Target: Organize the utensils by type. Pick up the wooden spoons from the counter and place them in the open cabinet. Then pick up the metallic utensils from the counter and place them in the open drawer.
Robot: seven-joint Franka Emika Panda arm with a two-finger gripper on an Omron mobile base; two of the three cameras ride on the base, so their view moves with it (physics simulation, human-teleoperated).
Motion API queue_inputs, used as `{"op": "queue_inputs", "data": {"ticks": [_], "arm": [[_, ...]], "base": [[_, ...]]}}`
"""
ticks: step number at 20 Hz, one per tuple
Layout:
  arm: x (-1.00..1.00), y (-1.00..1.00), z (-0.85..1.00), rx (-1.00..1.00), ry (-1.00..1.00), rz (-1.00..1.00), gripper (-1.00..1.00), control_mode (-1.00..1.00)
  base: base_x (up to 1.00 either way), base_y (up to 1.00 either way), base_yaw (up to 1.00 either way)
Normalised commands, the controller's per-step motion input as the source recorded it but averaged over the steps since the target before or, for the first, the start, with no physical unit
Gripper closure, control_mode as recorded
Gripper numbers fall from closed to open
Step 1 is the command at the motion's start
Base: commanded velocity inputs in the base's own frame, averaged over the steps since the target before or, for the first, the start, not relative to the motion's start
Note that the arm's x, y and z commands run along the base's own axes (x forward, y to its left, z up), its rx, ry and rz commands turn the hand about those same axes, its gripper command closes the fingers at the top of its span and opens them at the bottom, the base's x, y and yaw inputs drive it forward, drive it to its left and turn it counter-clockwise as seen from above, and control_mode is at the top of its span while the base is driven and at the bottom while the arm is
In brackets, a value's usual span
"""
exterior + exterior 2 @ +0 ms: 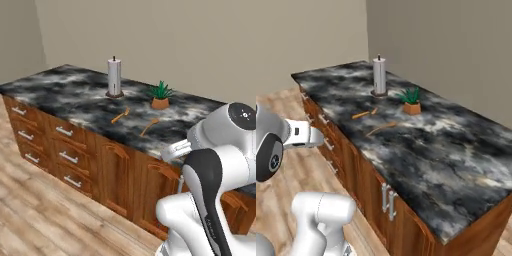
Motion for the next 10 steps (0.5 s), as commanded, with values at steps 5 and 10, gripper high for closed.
{"op": "queue_inputs", "data": {"ticks": [5, 10], "arm": [[0.00, 0.00, 0.00, 0.00, 0.00, 0.00, -1.00, 1.00], [0.00, 0.00, 0.00, 0.00, 0.00, 0.00, -1.00, 1.00]], "base": [[0.52, 0.48, -0.79], [0.38, 0.56, -0.73]]}}
